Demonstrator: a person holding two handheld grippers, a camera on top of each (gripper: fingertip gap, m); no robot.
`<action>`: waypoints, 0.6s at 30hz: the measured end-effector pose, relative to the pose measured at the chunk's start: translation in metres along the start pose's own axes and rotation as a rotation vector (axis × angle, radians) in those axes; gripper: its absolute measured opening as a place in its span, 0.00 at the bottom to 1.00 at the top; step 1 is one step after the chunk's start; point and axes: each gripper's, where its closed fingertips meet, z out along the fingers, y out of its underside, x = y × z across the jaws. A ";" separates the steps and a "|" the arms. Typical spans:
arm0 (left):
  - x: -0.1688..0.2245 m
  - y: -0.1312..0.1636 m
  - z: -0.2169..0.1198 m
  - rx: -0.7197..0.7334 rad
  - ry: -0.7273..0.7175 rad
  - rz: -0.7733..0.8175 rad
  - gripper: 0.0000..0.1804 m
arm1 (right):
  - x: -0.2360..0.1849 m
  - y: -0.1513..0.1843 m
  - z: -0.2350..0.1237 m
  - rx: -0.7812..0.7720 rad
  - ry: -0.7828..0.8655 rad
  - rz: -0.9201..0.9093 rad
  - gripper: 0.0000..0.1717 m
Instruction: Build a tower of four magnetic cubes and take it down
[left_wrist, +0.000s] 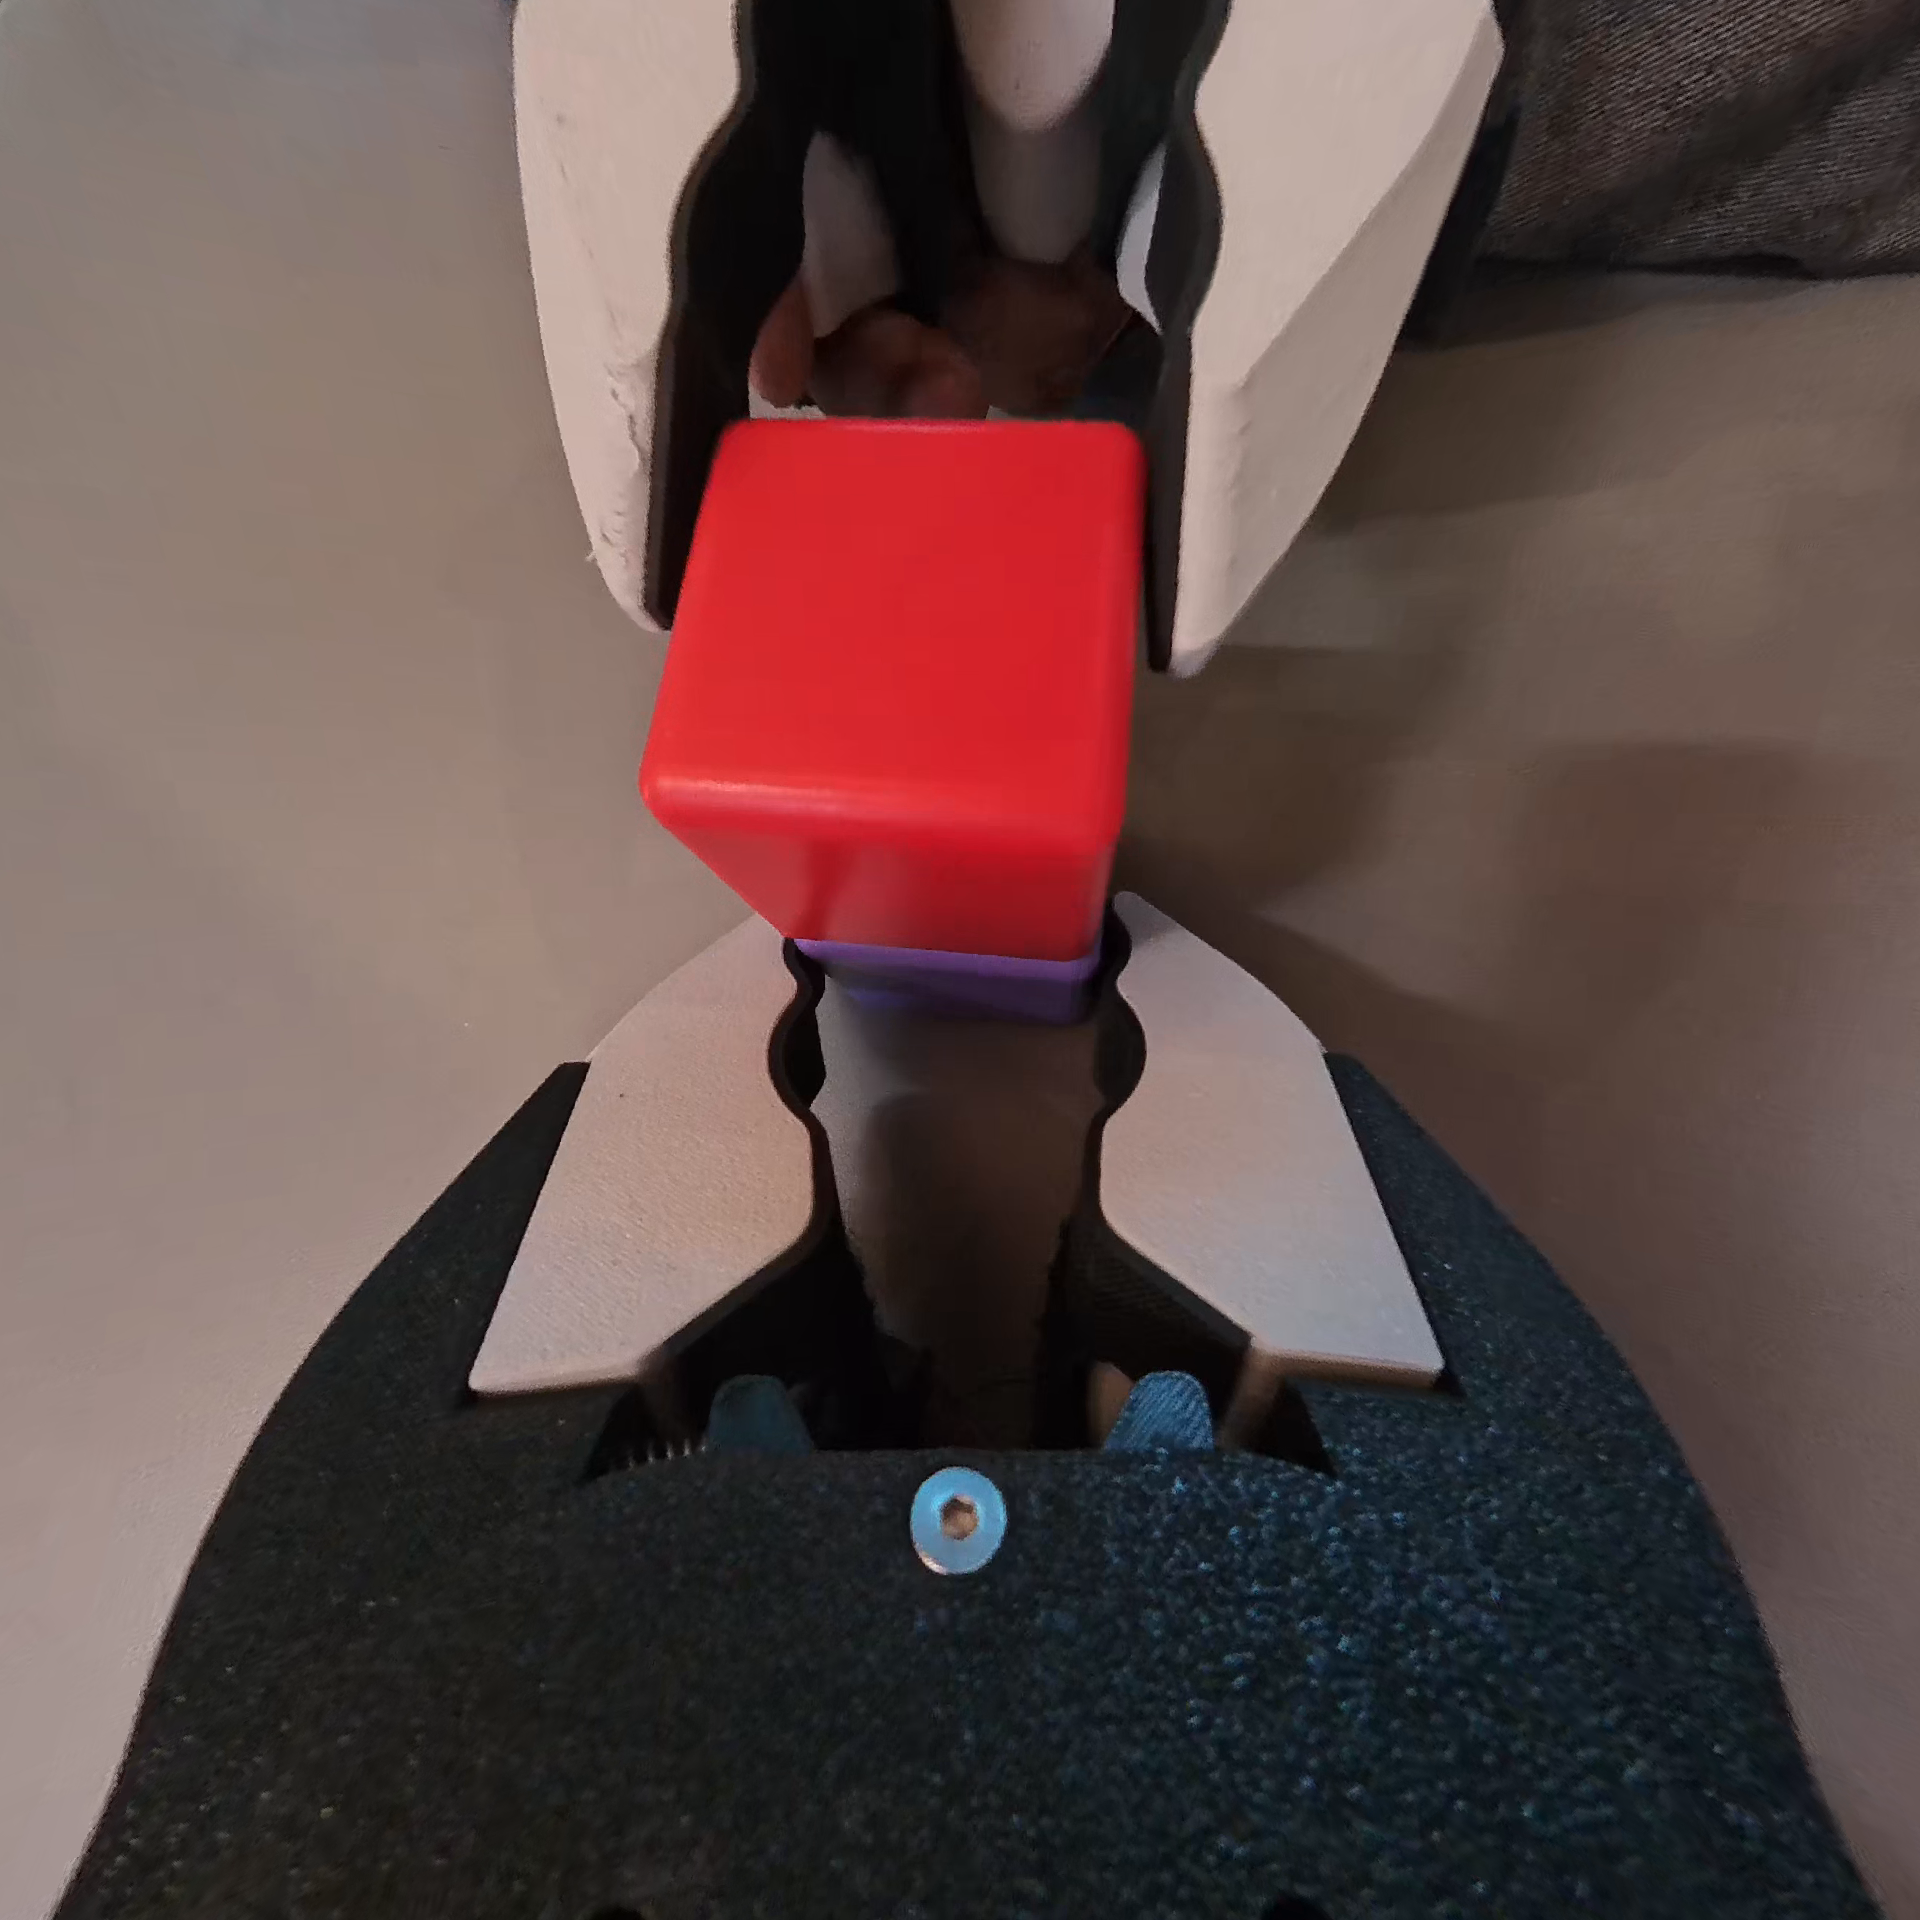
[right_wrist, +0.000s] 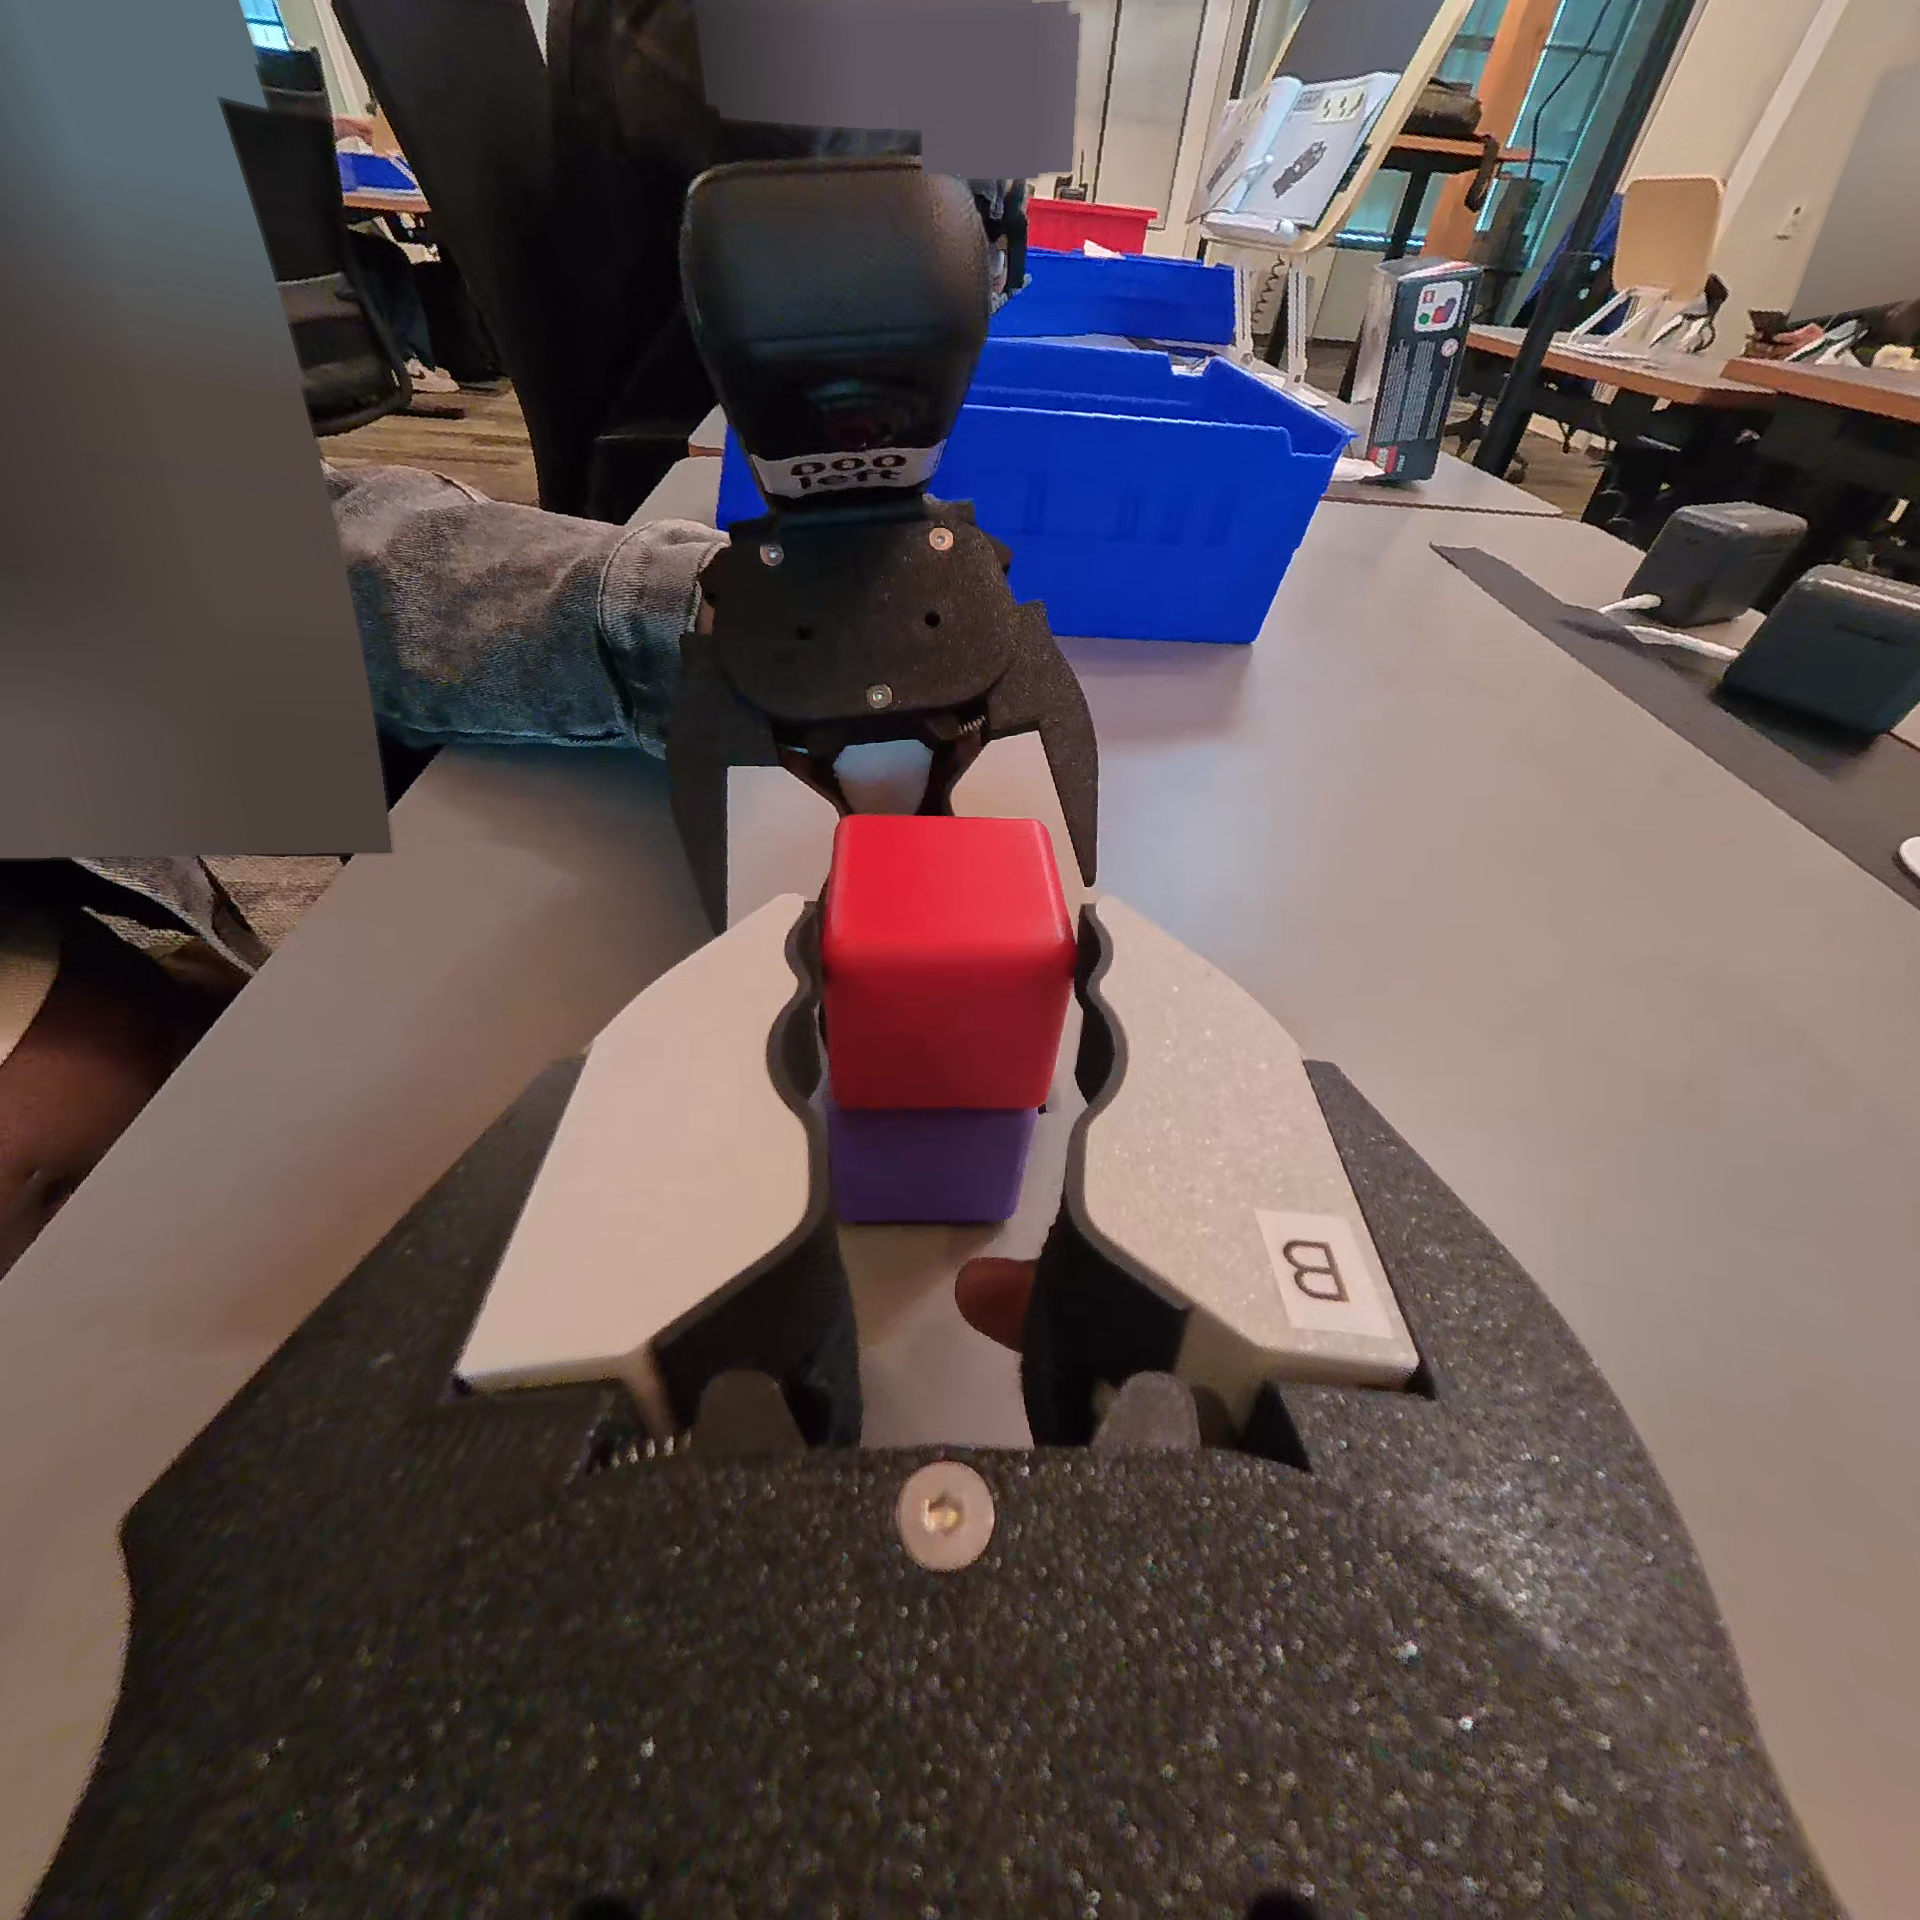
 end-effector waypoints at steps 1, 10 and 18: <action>0.000 0.000 0.000 0.000 0.000 -0.001 0.27 | 0.000 0.000 0.000 0.000 0.003 -0.002 0.27; 0.000 0.000 0.000 0.000 0.001 0.000 0.27 | 0.000 0.001 -0.001 -0.005 0.009 -0.002 0.27; -0.002 -0.009 -0.008 0.082 0.001 -0.028 0.56 | 0.000 -0.009 0.000 0.058 -0.049 0.123 0.62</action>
